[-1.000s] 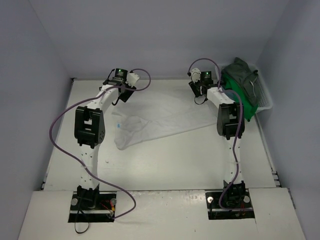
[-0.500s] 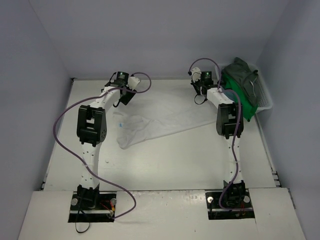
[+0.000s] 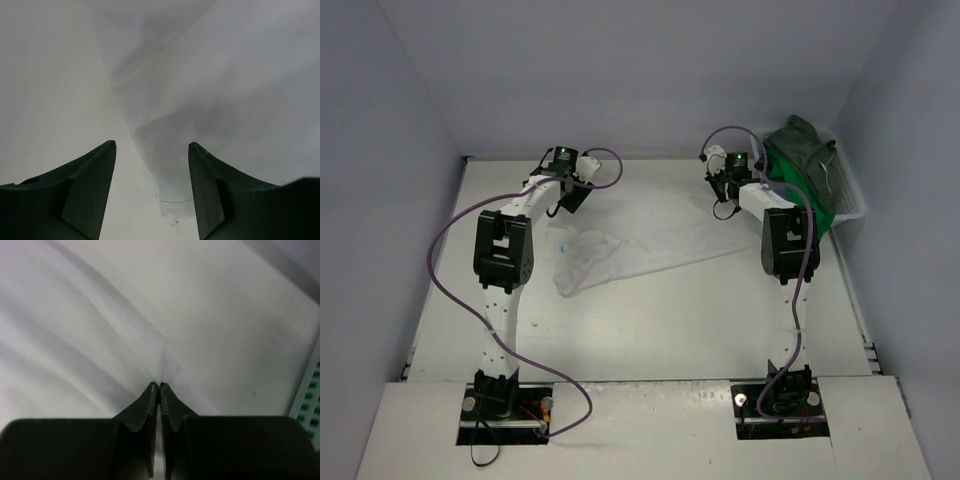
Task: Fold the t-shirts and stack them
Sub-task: Fold the tshirt
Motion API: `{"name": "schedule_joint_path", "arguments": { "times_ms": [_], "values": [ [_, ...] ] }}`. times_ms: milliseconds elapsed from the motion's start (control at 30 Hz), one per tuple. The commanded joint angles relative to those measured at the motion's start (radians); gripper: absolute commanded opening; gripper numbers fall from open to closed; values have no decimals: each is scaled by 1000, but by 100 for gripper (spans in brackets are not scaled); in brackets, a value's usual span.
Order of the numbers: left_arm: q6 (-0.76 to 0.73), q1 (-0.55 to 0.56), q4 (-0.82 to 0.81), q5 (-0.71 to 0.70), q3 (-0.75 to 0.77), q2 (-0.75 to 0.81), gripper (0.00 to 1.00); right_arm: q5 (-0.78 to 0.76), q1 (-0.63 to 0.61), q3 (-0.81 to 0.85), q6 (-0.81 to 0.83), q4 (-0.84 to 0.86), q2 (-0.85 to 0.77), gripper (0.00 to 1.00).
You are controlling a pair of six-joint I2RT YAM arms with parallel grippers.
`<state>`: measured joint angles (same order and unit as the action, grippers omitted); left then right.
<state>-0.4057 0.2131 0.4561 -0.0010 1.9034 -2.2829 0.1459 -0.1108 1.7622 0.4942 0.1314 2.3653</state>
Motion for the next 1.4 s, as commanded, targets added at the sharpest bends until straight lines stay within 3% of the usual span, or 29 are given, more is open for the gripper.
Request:
{"name": "schedule_joint_path", "arguments": {
  "times_ms": [0, 167, 467, 700, 1367],
  "values": [
    [27, -4, -45, 1, 63, 49, 54, 7, 3, -101, -6, -29, -171, 2],
    [34, -1, -56, -5, 120, 11, 54, 1, -9, -225, 27, -33, -267, 2],
    [88, 2, -152, 27, 272, -102, 57, 9, -13, -247, 30, -41, -236, 2],
    [131, 2, -108, 70, 526, -263, 59, 21, -13, -270, 27, -36, -244, 2],
    [269, -38, -244, 96, 661, -340, 60, 35, -13, -323, 26, -9, -225, 2]
  ]
}}
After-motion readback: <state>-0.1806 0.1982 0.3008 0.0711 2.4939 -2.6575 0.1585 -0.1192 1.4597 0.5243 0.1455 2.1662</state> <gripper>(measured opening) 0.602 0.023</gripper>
